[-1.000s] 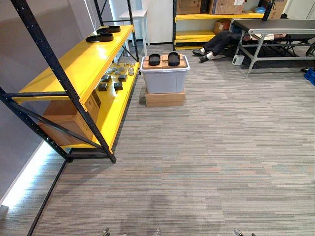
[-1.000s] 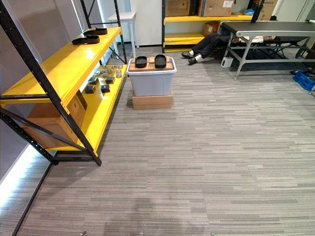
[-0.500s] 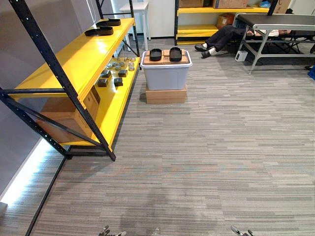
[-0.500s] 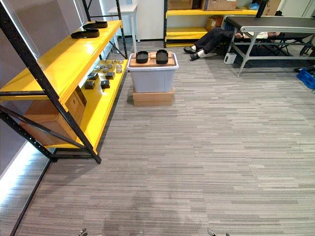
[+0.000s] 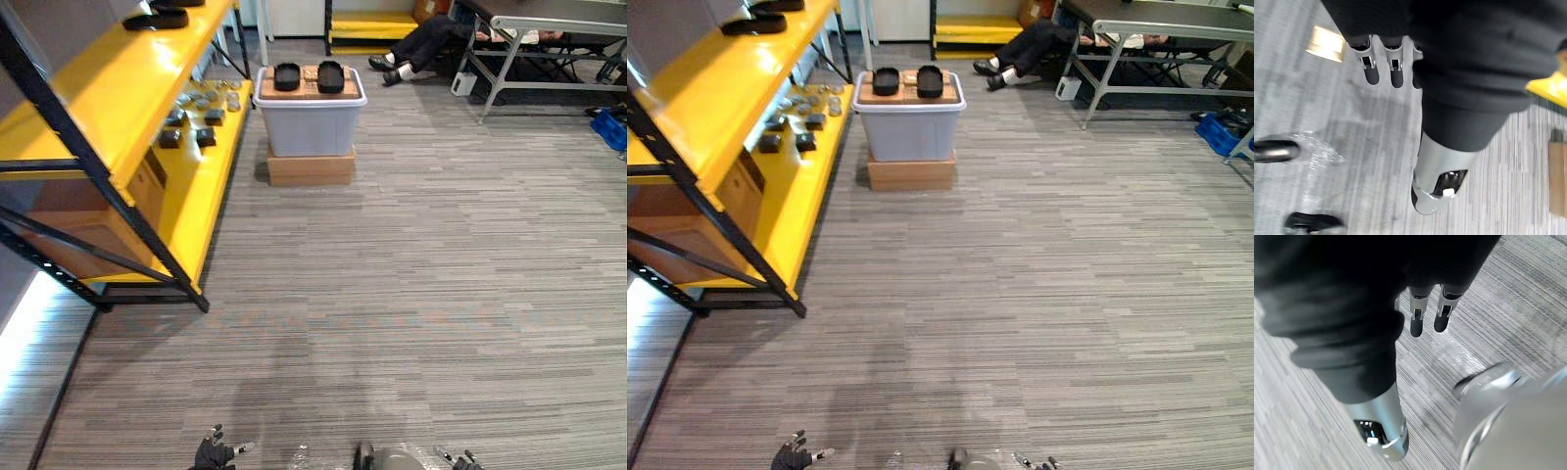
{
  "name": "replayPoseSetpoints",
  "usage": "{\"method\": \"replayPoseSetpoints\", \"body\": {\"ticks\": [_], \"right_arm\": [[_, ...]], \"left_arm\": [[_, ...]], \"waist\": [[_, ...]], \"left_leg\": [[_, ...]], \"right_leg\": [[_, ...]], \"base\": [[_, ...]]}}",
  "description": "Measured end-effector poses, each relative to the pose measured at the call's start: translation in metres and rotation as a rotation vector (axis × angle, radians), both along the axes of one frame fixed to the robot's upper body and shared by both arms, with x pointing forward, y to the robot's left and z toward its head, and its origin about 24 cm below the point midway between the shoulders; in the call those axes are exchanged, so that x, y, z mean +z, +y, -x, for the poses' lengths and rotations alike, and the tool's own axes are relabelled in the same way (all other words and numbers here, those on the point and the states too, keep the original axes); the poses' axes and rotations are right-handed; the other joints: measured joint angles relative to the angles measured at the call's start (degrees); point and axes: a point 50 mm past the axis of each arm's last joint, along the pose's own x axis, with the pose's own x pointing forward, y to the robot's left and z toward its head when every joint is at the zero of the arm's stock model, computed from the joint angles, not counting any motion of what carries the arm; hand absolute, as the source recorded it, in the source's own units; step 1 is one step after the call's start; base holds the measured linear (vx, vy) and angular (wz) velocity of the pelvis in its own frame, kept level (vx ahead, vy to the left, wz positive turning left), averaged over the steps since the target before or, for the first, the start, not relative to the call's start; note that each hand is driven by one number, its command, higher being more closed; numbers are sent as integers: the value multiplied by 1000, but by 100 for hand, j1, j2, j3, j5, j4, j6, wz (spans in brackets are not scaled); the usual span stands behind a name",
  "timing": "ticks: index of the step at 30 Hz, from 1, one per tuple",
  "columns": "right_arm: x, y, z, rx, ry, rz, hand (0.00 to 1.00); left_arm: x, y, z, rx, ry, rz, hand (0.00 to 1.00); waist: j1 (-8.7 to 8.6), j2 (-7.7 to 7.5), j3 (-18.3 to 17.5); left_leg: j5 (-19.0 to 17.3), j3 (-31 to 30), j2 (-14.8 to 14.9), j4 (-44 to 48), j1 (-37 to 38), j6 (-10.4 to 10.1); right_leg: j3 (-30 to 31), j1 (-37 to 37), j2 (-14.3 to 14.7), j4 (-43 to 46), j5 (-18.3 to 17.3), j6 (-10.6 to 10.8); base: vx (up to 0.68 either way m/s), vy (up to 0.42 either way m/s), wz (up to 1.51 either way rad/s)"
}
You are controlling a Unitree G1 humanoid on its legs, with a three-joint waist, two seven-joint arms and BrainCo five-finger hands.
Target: Walk over and take plastic housings, then place them on the shelf
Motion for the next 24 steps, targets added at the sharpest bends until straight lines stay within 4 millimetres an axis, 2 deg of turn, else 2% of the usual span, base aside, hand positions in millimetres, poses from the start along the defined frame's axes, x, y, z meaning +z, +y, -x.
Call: {"method": "replayPoseSetpoints", "body": {"ticks": [1, 2, 3, 4, 5, 6, 8, 9, 10, 11, 12, 13, 14, 15, 16, 17, 18, 19, 20, 21, 22, 23, 24], "right_arm": [[-1, 0, 6, -4, 13, -2, 0], [-1, -1, 7, -9, 16, 3, 0], [-1, -3, 8, -10, 16, 7, 0], [-1, -4, 8, -9, 16, 10, 0], [0, -6, 11, -9, 20, 14, 0], [0, -6, 10, -8, 17, 13, 0], [0, -5, 5, -4, 5, 9, 0], [1, -5, 3, -3, 1, 12, 0], [3, -8, -4, 1, -15, 21, 0], [5, -12, -11, 4, -26, 32, 0], [9, -13, -22, 10, -52, 38, 0], [11, -15, -28, 14, -66, 43, 0], [14, -16, -38, 21, -90, 49, 0], [15, -17, -41, 26, -97, 53, 0], [17, -19, -43, 29, -101, 62, 0], [16, -15, -45, 46, -99, 61, 0], [16, -13, -47, 57, -98, 61, 0], [17, -13, -48, 66, -98, 62, 0], [16, -12, -49, 67, -97, 59, 0], [16, -12, -48, 63, -94, 57, 0], [15, -11, -47, 62, -93, 55, 0], [14, -8, -46, 62, -90, 47, 0], [11, -3, -41, 61, -77, 29, 0]], "left_arm": [[0, 3, 1, -4, 3, -10, 0], [1, 2, -3, -17, -2, -15, 0], [1, 0, -4, -19, -5, -10, 0], [1, -2, -4, -14, -6, -3, 0], [0, -5, -3, 6, -10, 11, 0], [-1, -5, 0, 41, -17, 23, 0], [-2, -3, 7, 75, -10, 25, 0], [-3, -3, 10, 77, -2, 25, 0], [-5, -4, 17, 83, 17, 28, 0], [-8, -6, 25, 90, 36, 35, 0], [-8, -6, 30, 115, 32, 41, 0], [-9, -6, 32, 124, 38, 45, 0], [-12, -8, 41, 132, 60, 52, 0], [-13, -10, 45, 135, 71, 57, 0], [-15, -13, 53, 138, 90, 64, 0], [-17, -12, 60, 127, 117, 60, 0], [-17, -14, 57, 115, 115, 62, 0], [-16, -15, 52, 105, 106, 65, 0], [-16, -15, 50, 105, 105, 65, 0], [-19, -14, 57, 108, 133, 63, 0], [-20, -13, 61, 108, 148, 62, 0], [-20, -12, 66, 112, 165, 61, 0], [-20, -10, 67, 111, 172, 56, 0]], "waist": [[4, -78, -56], [15, -81, -53], [14, -123, -58], [6, -103, -41], [10, -79, -8], [42, -45, 42], [143, -69, 148], [189, -83, 171], [281, -95, 184], [377, -101, 203], [503, -126, 241], [529, -120, 289], [597, -138, 323], [644, -132, 320], [705, -29, 255], [806, -24, 205], [775, -58, 200], [731, -103, 183], [720, -152, 192], [725, -194, 203], [725, -233, 214], [698, -288, 242], [655, -313, 254]], "left_leg": [[-45, -3, 5, 58, 34, -77], [-114, -20, 132, 491, -29, -230], [-34, -86, 163, 1293, -284, -340], [30, -137, 205, 1846, -438, -413], [383, -257, 312, 3223, -841, -440], [437, -290, 528, 4737, -1355, -455], [414, -181, 809, 6227, -1991, -411], [391, -112, 850, 6446, -2192, -368], [290, 6, 845, 6545, -2632, -213], [225, 70, 744, 6260, -3076, -223], [193, 68, 541, 5643, -3472, -261], [181, 47, 439, 5224, -3623, -281], [232, -8, 227, 4129, -3814, -279], [291, -64, 137, 3434, -3851, -243], [475, -210, 72, 2360, -3880, -309], [1211, -199, -73, 2525, -3989, 28], [1150, -223, -155, 2645, -4069, 116], [1049, -286, -290, 2701, -4130, 287], [936, -275, -426, 2783, -4048, 446], [653, -257, -536, 2888, -3793, 571], [498, -230, -585, 2913, -3605, 632], [178, -233, -663, 2902, -3156, 740], [-11, -282, -711, 2710, -2627, 786]], "right_leg": [[0, 60, -34, 25, 294, -148], [-65, 143, 37, 226, 78, -415], [-65, 333, 26, 221, -105, -489], [-74, 512, 39, 154, -155, -522], [-61, 1023, 79, -147, -241, -581], [-23, 1533, 176, -422, -291, -626], [77, 2269, 252, -813, -340, -694], [156, 2462, 251, -935, -344, -699], [363, 2771, 195, -1206, -347, -704], [523, 3019, 97, -1480, -357, -694], [690, 3195, -67, -1630, -431, -580], [741, 3311, -148, -1697, -456, -548], [826, 3481, -347, -1754, -585, -455], [869, 3557, -432, -1775, -671, -427], [961, 3625, -457, -1839, -787, -418], [1094, 3779, -579, -1852, -969, -444], [1105, 3733, -636, -1690, -962, -438], [1144, 3481, -712, -1235, -945, -424], [1338, 3194, -829, -486, -824, -204], [1605, 3026, -860, 356, -515, 315], [1713, 2917, -878, 858, -273, 687], [1903, 2607, -857, 1922, 681, 1442], [1708, 2137, -906, 3074, 1307, 1485]], "base": [[583, -247, 25], [632, -256, 13], [636, -258, 11], [643, -217, 18], [625, -191, 14], [602, -166, 8], [459, -89, -13], [463, -46, -32], [550, 33, -49], [639, 105, -72], [544, 149, -67], [457, 186, -69], [382, 172, -55], [496, 256, -60], [526, 263, -52], [533, 270, -28], [579, 260, 15], [614, 289, 51], [762, 348, 48], [650, 290, 24], [661, 252, 8], [650, 202, 3], [632, 170, 8]]}}
